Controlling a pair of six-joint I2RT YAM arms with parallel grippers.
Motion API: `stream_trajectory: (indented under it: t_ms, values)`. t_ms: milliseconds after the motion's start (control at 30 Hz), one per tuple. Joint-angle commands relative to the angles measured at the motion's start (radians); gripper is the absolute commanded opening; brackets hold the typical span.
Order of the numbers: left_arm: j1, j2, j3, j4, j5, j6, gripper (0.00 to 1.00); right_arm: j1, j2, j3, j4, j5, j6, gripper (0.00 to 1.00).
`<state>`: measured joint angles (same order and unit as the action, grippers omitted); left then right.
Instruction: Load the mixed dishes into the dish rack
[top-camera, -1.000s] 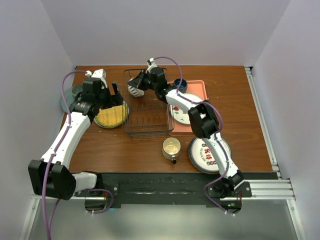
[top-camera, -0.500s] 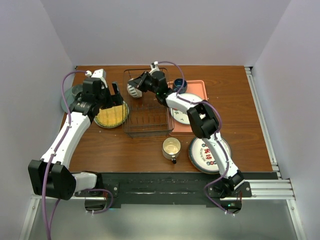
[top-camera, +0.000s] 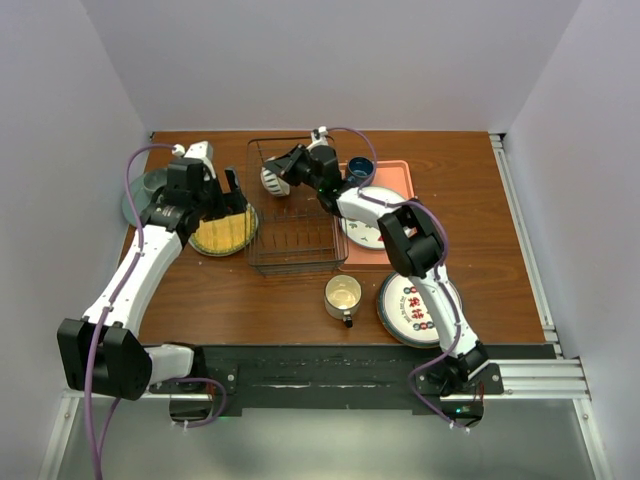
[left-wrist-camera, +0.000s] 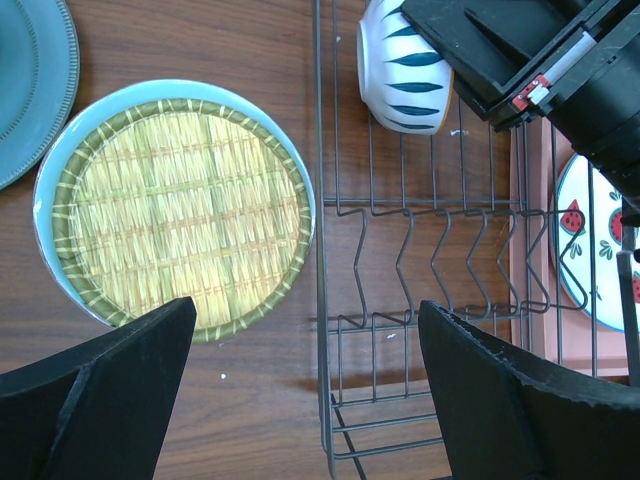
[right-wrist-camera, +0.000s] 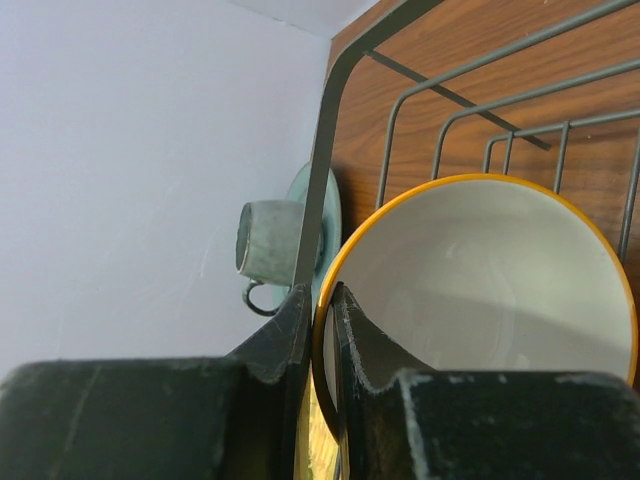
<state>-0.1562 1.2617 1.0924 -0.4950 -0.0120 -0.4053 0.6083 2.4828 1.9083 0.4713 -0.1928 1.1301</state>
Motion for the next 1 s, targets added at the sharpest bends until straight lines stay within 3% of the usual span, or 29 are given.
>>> stream_trajectory:
  t_ms: [0, 300, 433, 500, 967]
  values:
    - [0.006, -0.021, -0.011, 0.035, 0.007, -0.003, 0.98, -0.016, -0.036, -0.032, -0.028, 0.021, 0.016, 0.11]
    - [0.006, -0.019, -0.006, 0.039, 0.027, -0.007, 0.98, -0.025, -0.047, -0.095, -0.036, 0.065, 0.121, 0.21]
    - [0.006, -0.016, -0.006, 0.039, 0.030, -0.006, 0.98, -0.031, -0.039, -0.114, 0.024, 0.044, 0.163, 0.11]
    - [0.006, -0.018, -0.006, 0.039, 0.030, -0.006, 0.98, -0.031, -0.028, -0.092, 0.032, 0.036, 0.163, 0.00]
    - [0.006, -0.018, -0.012, 0.036, 0.038, -0.010, 0.98, -0.028, 0.010, -0.052, 0.227, -0.054, 0.304, 0.00]
